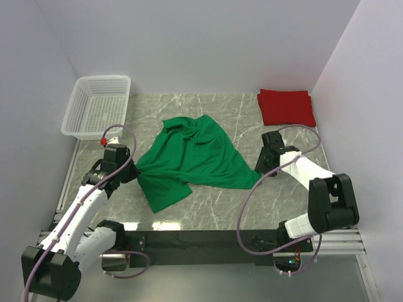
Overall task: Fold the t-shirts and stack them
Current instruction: Flatten the tshirt out
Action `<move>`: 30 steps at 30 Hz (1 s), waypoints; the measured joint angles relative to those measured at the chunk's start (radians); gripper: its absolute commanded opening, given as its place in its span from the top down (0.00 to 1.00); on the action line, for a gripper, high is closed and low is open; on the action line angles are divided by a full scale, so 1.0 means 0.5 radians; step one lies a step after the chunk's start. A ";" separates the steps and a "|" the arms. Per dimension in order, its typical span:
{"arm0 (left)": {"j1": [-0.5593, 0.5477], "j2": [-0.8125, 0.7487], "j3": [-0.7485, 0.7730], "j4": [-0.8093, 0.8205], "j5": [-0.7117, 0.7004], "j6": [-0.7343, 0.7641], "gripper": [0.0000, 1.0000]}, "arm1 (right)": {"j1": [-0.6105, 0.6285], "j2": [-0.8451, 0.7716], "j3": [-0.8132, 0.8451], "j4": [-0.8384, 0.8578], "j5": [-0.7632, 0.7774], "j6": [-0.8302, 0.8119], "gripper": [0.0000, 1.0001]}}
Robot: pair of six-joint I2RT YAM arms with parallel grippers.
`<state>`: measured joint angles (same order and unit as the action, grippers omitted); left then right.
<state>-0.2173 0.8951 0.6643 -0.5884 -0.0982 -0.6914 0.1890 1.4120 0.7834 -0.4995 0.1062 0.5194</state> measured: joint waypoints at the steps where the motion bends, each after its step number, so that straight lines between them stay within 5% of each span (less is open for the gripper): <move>1: 0.000 -0.002 0.000 -0.001 0.001 0.000 0.99 | 0.000 0.031 0.008 0.015 0.003 -0.011 0.56; 13: 0.001 -0.007 0.000 -0.002 0.008 -0.002 0.99 | 0.000 0.259 0.067 0.071 0.027 -0.097 0.59; 20: 0.005 -0.007 0.016 -0.009 0.008 -0.002 0.99 | 0.000 0.294 0.101 0.086 -0.037 -0.108 1.00; 26: 0.043 0.092 0.204 -0.015 0.008 0.038 0.99 | -0.021 0.290 0.262 -0.086 -0.007 -0.106 1.00; 30: 0.115 0.356 0.655 -0.034 0.012 0.123 0.99 | -0.143 0.245 0.678 -0.242 0.043 -0.089 1.00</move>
<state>-0.1596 1.0729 0.9920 -0.6056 -0.0921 -0.6300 0.1177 1.5345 1.1221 -0.6205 0.1280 0.4751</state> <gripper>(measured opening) 0.022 0.013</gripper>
